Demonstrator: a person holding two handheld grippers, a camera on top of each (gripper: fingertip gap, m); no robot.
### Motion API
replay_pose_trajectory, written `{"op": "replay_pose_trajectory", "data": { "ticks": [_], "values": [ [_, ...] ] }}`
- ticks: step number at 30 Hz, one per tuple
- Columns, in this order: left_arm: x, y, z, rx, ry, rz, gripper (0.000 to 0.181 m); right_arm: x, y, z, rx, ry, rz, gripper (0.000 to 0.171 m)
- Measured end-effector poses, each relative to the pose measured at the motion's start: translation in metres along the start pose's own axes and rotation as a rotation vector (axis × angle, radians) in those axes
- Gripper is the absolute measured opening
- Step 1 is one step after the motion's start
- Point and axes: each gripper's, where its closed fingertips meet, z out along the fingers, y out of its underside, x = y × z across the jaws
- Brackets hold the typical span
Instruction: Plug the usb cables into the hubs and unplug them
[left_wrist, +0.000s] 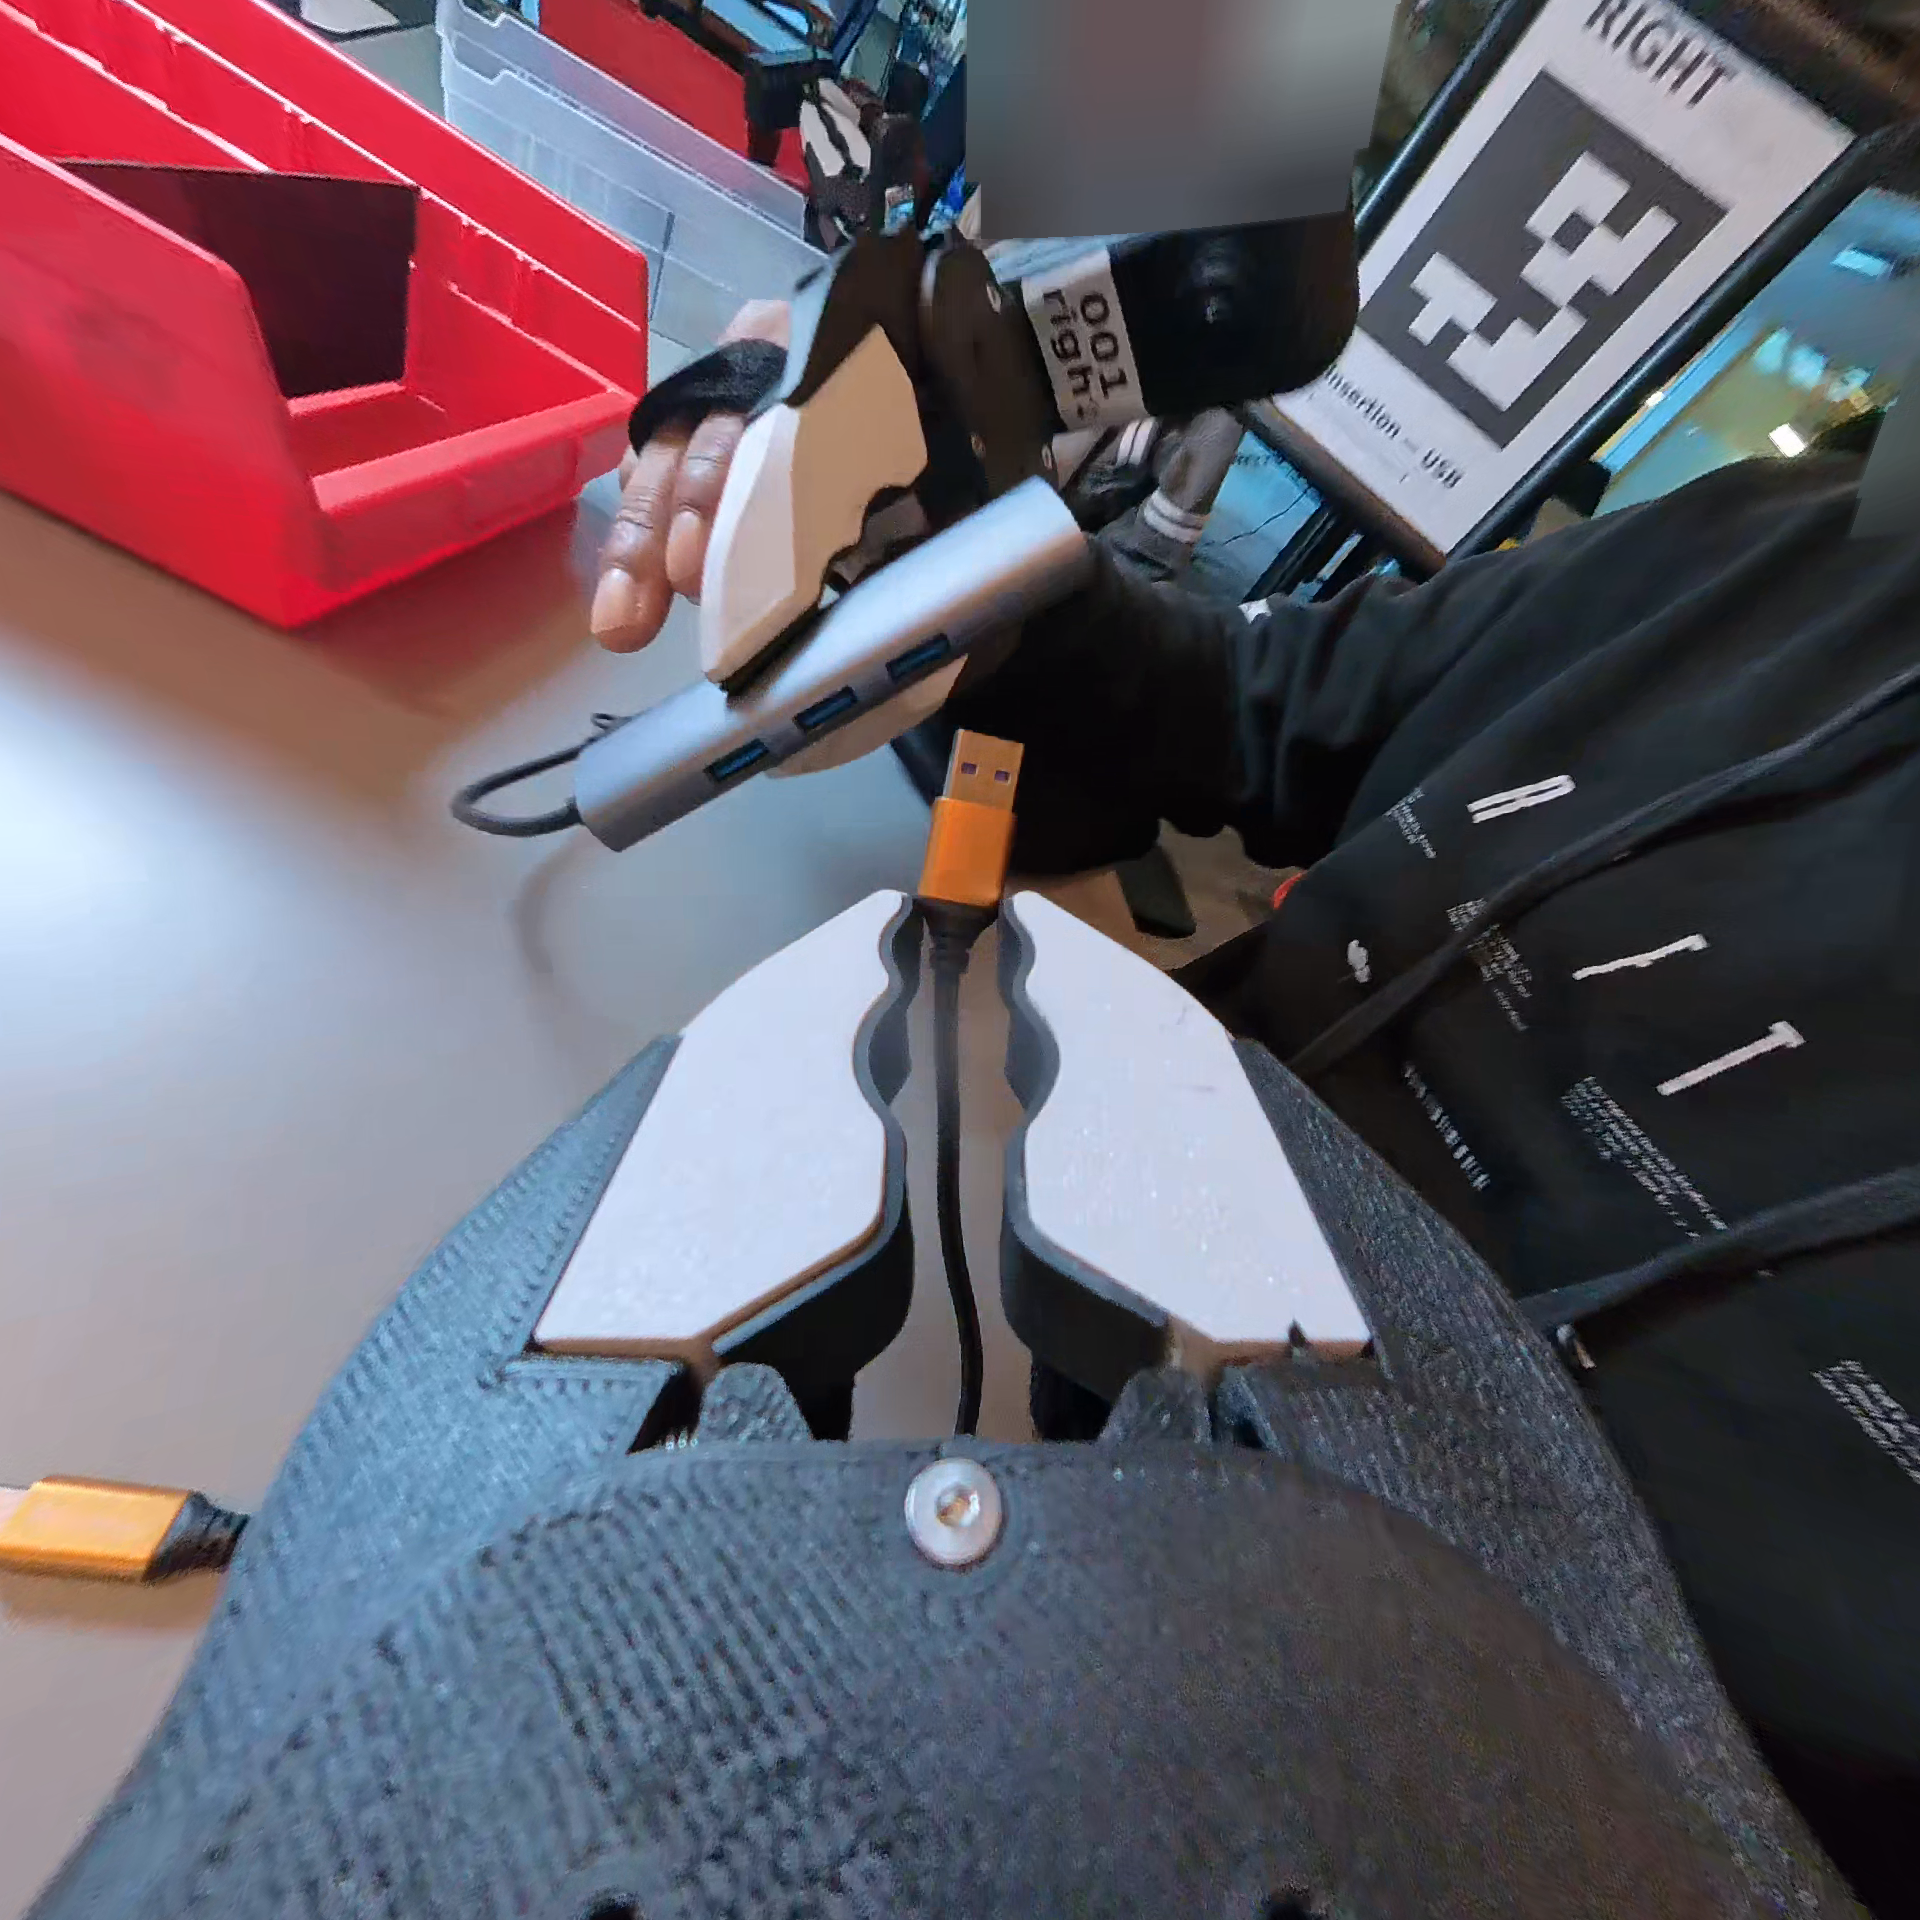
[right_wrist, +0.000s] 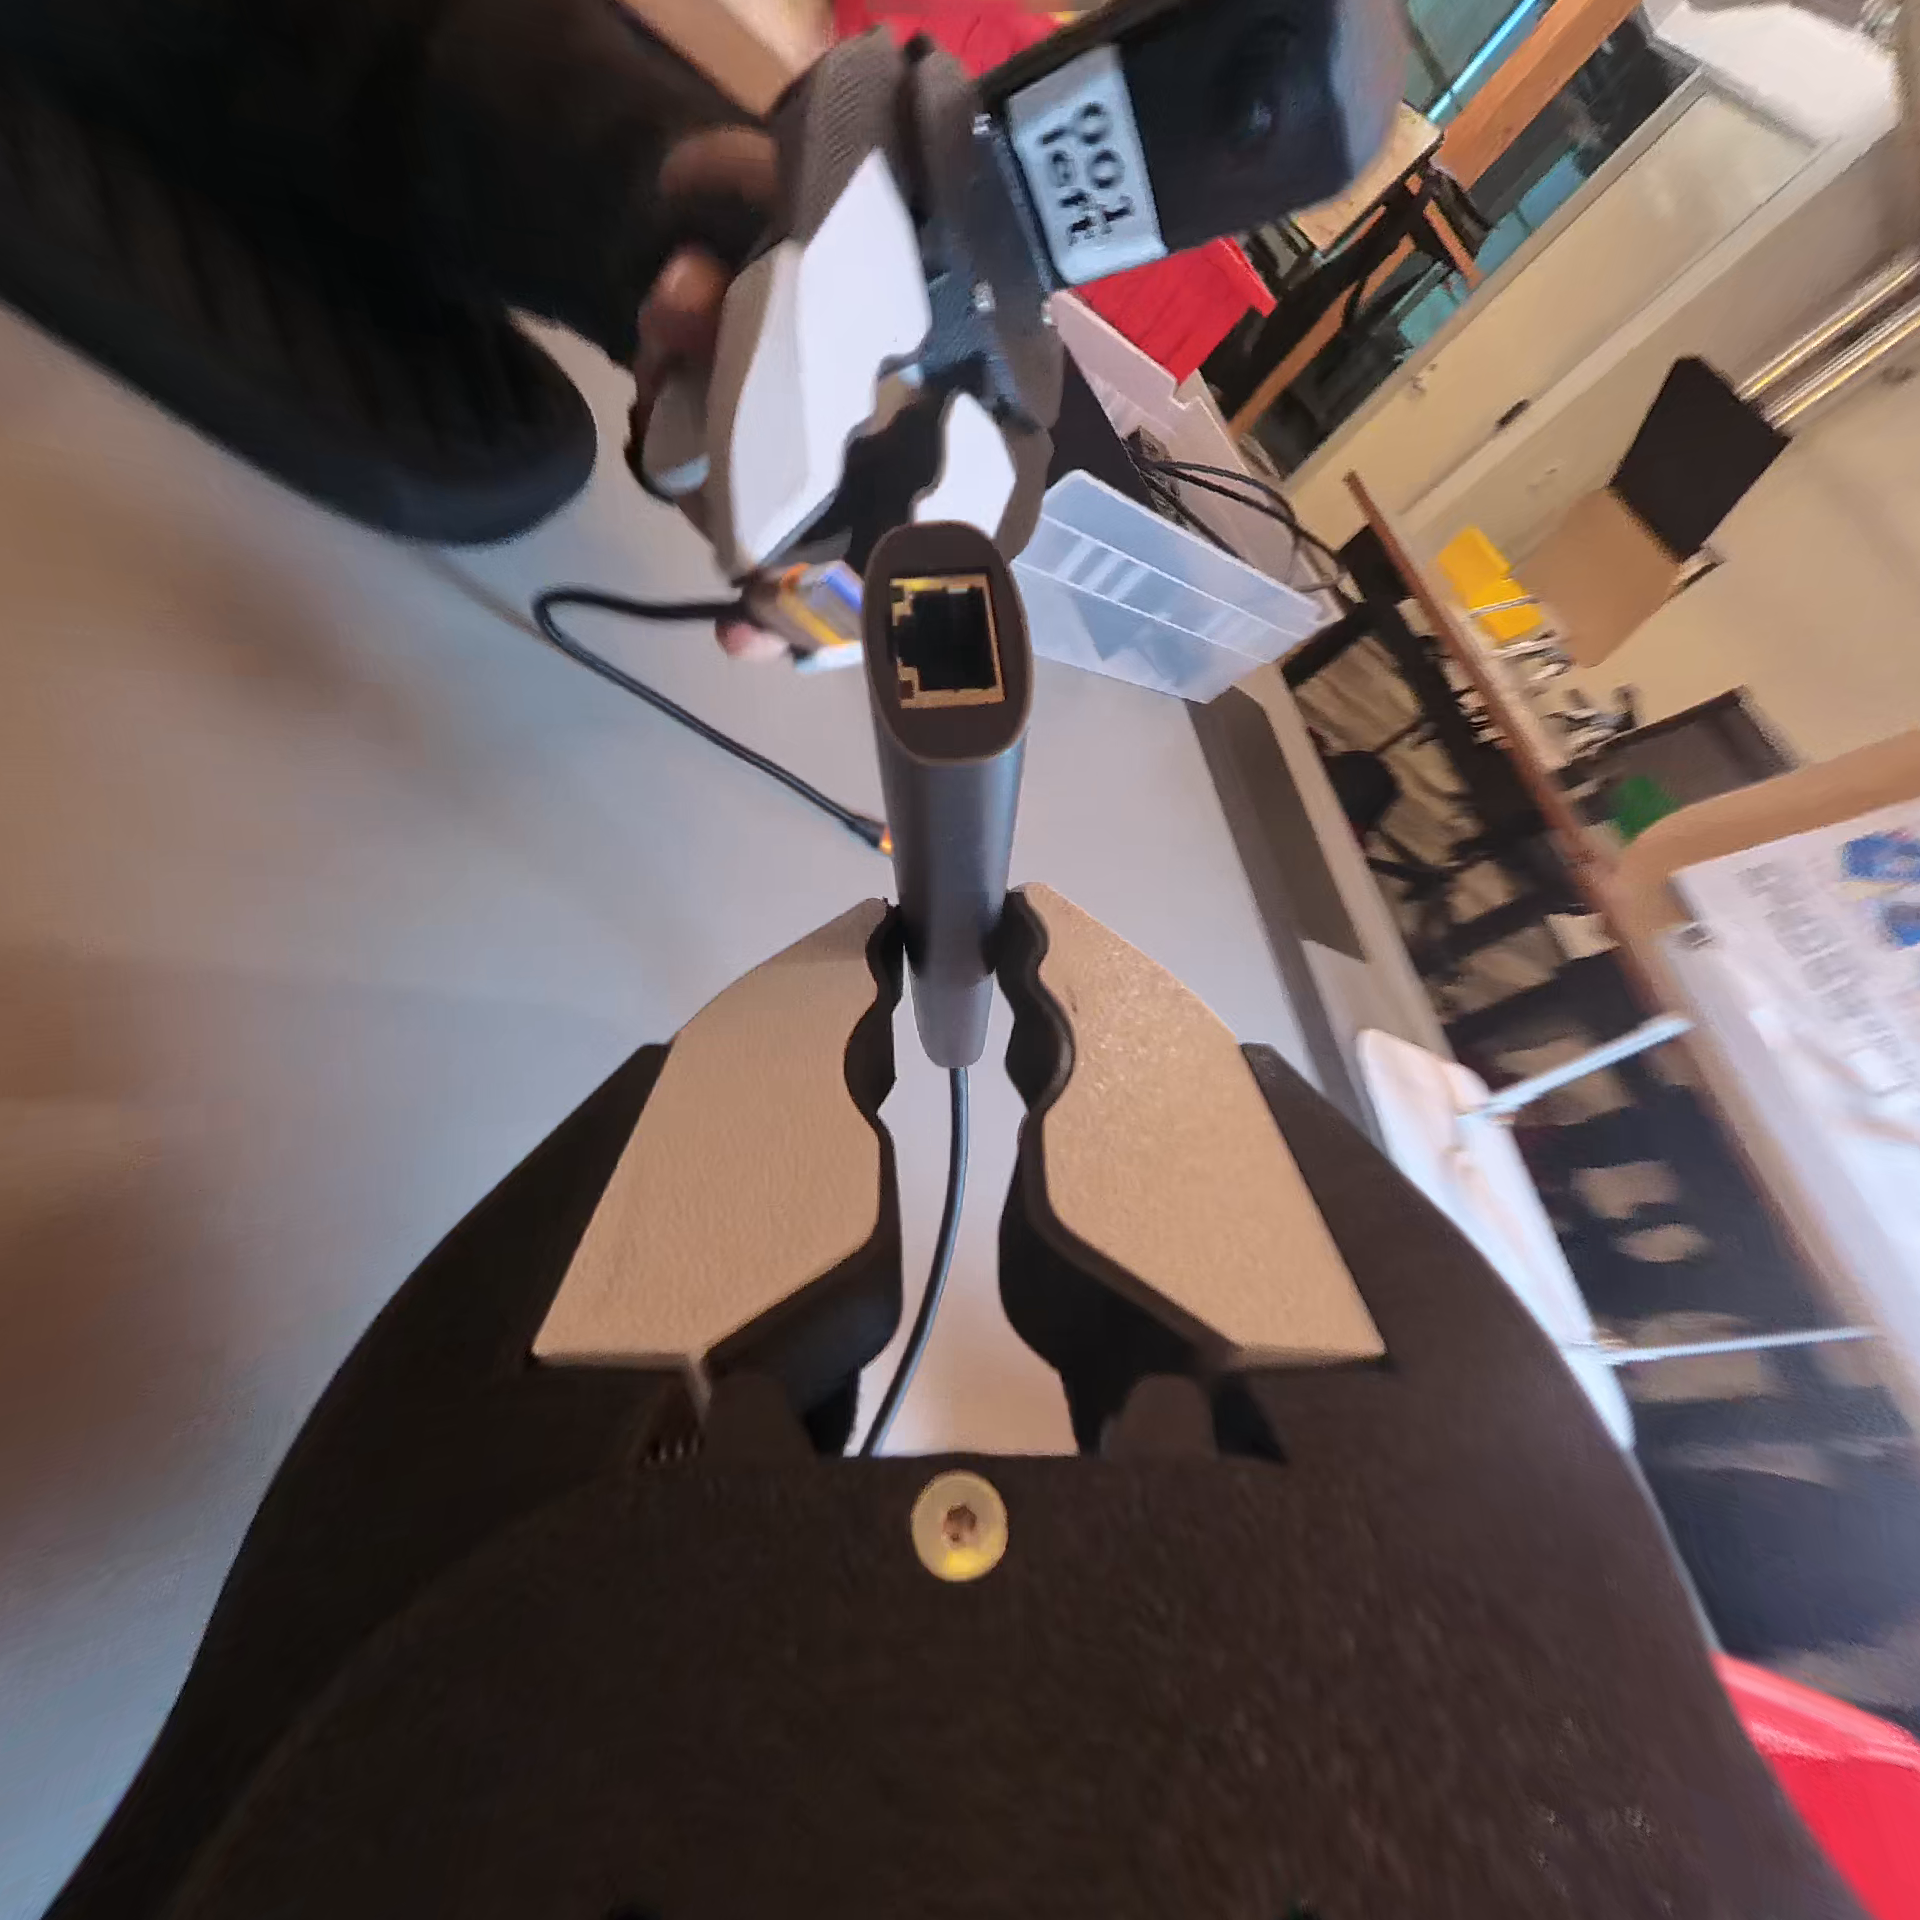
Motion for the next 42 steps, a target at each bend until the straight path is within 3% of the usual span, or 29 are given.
{"op": "replay_pose_trajectory", "data": {
  "ticks": [5, 14, 30, 42],
  "values": [
    [-0.008, 0.006, -0.004, -0.012, 0.016, -0.113, 0.014, -0.006, -0.003, 0.008, -0.049, 0.057, -0.181, 0.017],
    [-0.018, 0.044, 0.006, -0.247, -0.073, -0.217, 0.014, -0.033, 0.019, 0.021, -0.133, 0.087, -0.437, 0.017],
    [-0.012, 0.055, 0.006, -0.318, -0.067, -0.258, 0.014, -0.037, 0.018, 0.026, -0.126, 0.118, -0.505, 0.017],
    [-0.019, 0.064, 0.007, -0.355, -0.121, -0.276, 0.014, -0.043, 0.03, 0.035, -0.218, 0.121, -0.571, 0.017]
  ]
}}
